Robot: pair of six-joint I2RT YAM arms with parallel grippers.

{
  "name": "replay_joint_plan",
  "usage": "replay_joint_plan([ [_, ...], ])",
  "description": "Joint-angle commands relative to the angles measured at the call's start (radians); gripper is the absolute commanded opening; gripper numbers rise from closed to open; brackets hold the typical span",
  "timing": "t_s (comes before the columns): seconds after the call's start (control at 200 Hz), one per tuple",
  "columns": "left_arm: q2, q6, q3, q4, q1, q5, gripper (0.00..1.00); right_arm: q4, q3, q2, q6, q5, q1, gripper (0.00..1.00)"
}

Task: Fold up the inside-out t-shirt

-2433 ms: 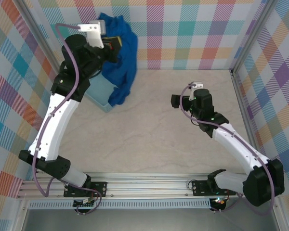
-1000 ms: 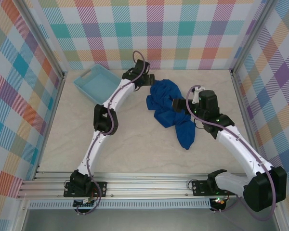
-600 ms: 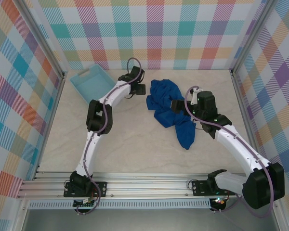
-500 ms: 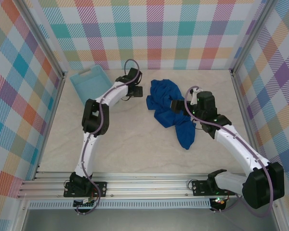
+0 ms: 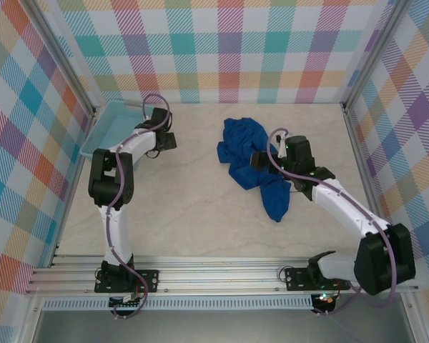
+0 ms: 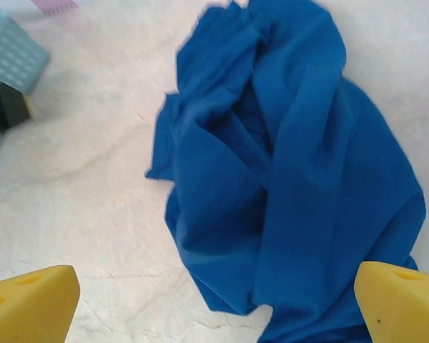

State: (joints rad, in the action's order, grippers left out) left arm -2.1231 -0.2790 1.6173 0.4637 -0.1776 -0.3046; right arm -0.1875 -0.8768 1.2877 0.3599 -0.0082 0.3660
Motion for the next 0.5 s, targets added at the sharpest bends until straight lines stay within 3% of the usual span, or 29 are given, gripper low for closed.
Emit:
replay_joint_plan([
  [0.0,0.03,0.032,0.041,-0.032,0.024,0.043,0.87,-0.083,-0.049,0.068,0.014,0.016,0.003,0.96],
  [0.175,0.063,0.011,-0.002,-0.111,0.018,0.167,0.87,-0.163,-0.087,0.133,-0.025,0.085,0.002,0.9],
  [0.495,-0.164,0.062,0.277,-0.032,0.065,0.114,0.82,-0.139,-0.085,0.15,-0.024,-0.034,0.002,0.88],
])
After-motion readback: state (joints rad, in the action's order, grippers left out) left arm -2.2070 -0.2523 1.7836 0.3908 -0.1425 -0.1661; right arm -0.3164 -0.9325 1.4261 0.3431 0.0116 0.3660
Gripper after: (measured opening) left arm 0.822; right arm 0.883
